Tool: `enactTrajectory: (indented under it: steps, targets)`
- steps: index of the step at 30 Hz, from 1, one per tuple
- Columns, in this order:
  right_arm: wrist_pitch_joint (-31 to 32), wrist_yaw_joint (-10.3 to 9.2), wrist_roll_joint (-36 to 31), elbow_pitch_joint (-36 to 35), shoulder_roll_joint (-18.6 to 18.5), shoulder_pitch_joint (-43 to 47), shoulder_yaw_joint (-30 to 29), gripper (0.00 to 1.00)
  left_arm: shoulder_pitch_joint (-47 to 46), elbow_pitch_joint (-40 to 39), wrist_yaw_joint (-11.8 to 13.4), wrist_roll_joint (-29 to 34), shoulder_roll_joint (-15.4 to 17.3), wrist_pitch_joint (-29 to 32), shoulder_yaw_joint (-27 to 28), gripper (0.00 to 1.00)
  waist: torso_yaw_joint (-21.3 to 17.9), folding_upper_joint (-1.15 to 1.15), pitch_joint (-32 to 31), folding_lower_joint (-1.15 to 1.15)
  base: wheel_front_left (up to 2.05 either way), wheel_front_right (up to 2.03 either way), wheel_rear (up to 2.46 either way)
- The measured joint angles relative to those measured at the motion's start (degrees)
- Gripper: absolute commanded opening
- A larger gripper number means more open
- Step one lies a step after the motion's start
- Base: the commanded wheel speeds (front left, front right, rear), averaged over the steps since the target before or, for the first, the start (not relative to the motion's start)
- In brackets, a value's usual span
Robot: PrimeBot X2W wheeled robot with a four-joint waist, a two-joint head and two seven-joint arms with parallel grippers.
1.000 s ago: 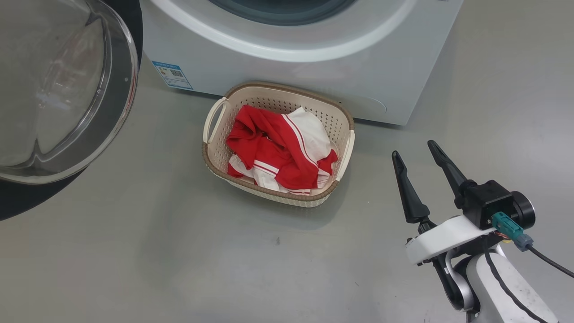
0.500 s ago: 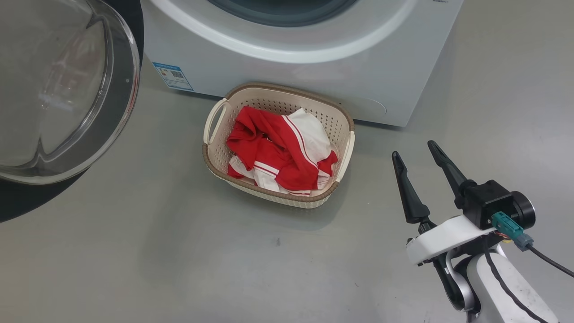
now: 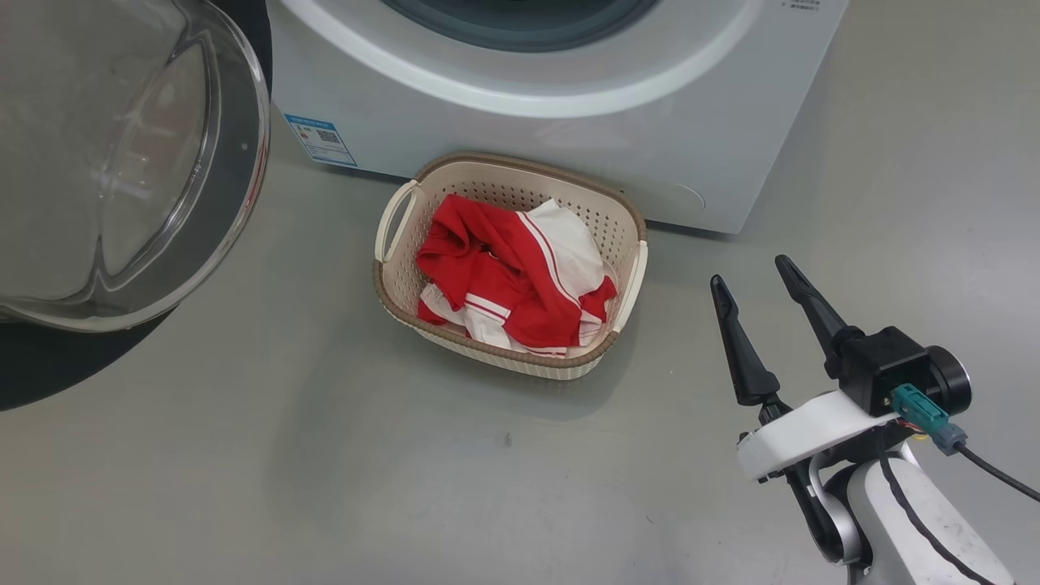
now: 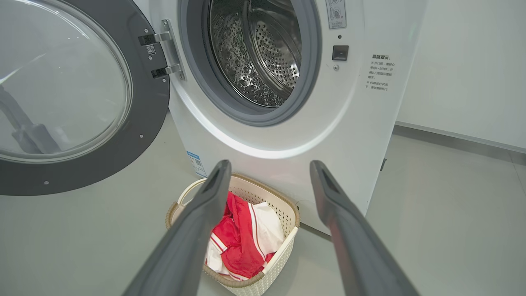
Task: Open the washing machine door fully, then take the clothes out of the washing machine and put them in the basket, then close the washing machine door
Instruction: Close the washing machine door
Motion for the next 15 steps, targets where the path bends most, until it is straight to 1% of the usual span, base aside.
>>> enactTrajectory:
  steps: [6, 8, 10, 12, 15]
  targets:
    - [-0.01, -0.18, 0.0, -0.09, 0.02, 0.02, -0.24, 1.0, 0.09, 0.58, -1.21, -1.1, 0.47, 3.7, -0.55, 0.0, 0.16, 0.0, -0.34, 0.0, 0.0, 0.0, 0.0]
    - [-0.01, -0.44, 0.0, -0.16, -0.04, 0.02, -0.51, 1.0, 0.06, 0.67, -1.33, -1.23, 0.36, 4.41, -0.9, 0.0, 0.46, 0.0, -0.33, 0.0, 0.0, 0.0, 0.0]
    - [-0.01, -0.43, 0.01, -0.16, -0.03, 0.02, -0.31, 1.0, 0.03, 0.9, -2.01, -1.65, 0.02, 4.94, -0.88, 0.0, 0.75, 0.0, -0.37, 0.0, 0.0, 0.0, 0.0]
    - [-0.01, -0.42, 0.01, -0.21, 0.0, 0.02, -0.16, 1.0, 0.02, 1.31, -2.23, -2.1, -0.6, 5.17, -0.57, 0.0, 0.92, 0.0, -0.41, 0.0, 0.0, 0.0, 0.0]
    - [0.01, -0.42, 0.01, -0.35, -0.05, 0.02, -0.09, 1.0, -0.07, 2.55, -2.2, -2.27, -1.57, 3.77, 0.91, 0.0, 1.16, 0.0, -0.35, 0.0, 0.0, 0.0, 0.0]
